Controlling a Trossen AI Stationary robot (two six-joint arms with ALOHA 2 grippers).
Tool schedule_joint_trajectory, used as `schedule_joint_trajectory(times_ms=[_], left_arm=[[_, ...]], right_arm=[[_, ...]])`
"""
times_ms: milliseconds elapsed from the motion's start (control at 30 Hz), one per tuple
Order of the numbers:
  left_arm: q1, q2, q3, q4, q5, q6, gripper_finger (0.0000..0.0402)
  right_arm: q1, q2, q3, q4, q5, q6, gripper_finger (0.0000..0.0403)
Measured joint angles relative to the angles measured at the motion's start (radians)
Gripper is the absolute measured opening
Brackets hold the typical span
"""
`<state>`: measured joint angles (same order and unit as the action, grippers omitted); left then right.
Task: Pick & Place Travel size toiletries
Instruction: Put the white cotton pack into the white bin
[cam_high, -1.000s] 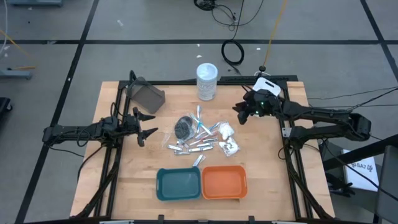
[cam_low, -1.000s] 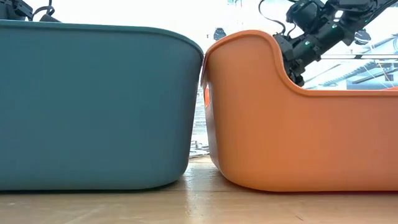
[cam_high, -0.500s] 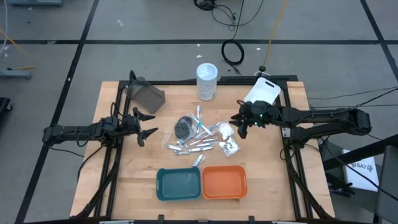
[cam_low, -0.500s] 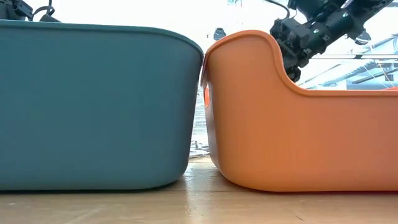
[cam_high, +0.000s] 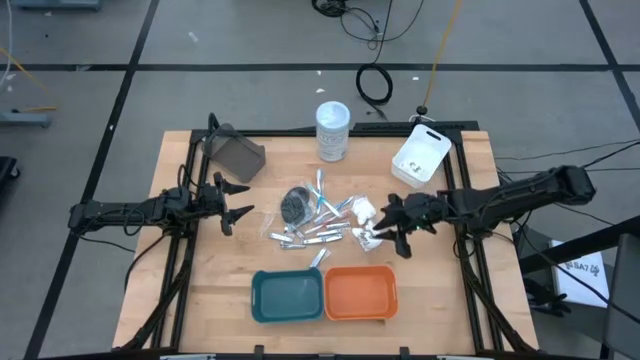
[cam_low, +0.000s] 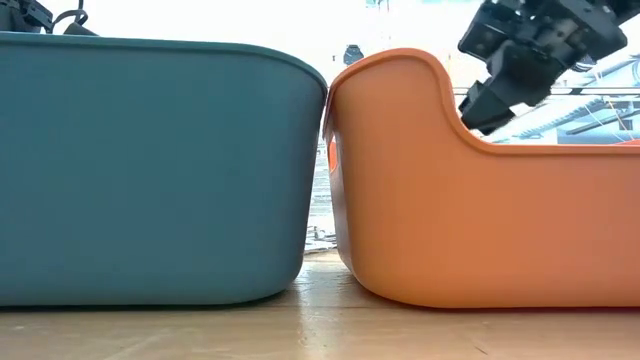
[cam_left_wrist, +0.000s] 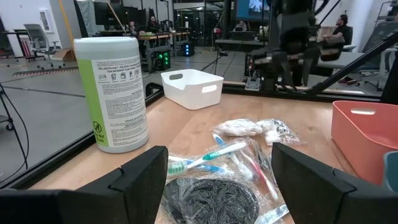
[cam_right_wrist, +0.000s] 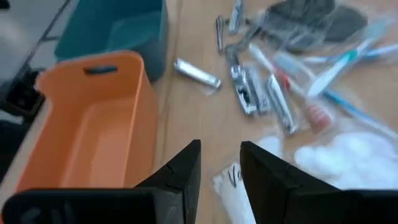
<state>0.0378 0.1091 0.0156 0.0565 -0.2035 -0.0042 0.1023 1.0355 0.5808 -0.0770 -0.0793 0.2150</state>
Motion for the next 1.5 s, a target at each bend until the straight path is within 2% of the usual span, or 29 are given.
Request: schedule_joint_trajectory(times_ms=[133,367,500,700,833,967,1067,1200,1500], left_arm=[[0.000,0.000,0.000,0.000,0.000,0.000,0.0280],[0.000,0.000,0.000,0.000,0.000,0.000,0.0280],[0.000,0.000,0.000,0.000,0.000,0.000,0.0280],[0.000,0.000,0.000,0.000,0.000,0.000,0.0280],[0.000,0.000,0.000,0.000,0.000,0.000,0.0280],[0.000,0.000,0.000,0.000,0.000,0.000,0.0280],[0.000,0.000,0.000,0.000,0.000,0.000,0.0280],[0.000,0.000,0.000,0.000,0.000,0.000,0.0280],[0.000,0.000,0.000,0.000,0.000,0.000,0.0280]], right_arm=[[0.003,0.000,-0.027,0.036,0.004,0.006,0.0105],[-0.034,0.000,-0.039,0.233,0.007,-0.015,0.0106],[-0.051,0.000,-0.031,0.264,0.027,-0.056,0.0123],[-0.051,0.012,0.008,0.228,0.216,-0.090,0.0186],[-0.056,0.075,0.074,0.115,0.281,-0.097,0.0224],[-0.083,0.177,0.162,-0.061,0.280,-0.073,0.0237],[-0.117,0.254,0.216,-0.159,0.227,-0.071,0.0234],[-0.163,0.336,0.228,-0.158,0.180,-0.078,0.0227],[-0.228,0.487,0.228,-0.139,0.182,-0.092,0.0224]])
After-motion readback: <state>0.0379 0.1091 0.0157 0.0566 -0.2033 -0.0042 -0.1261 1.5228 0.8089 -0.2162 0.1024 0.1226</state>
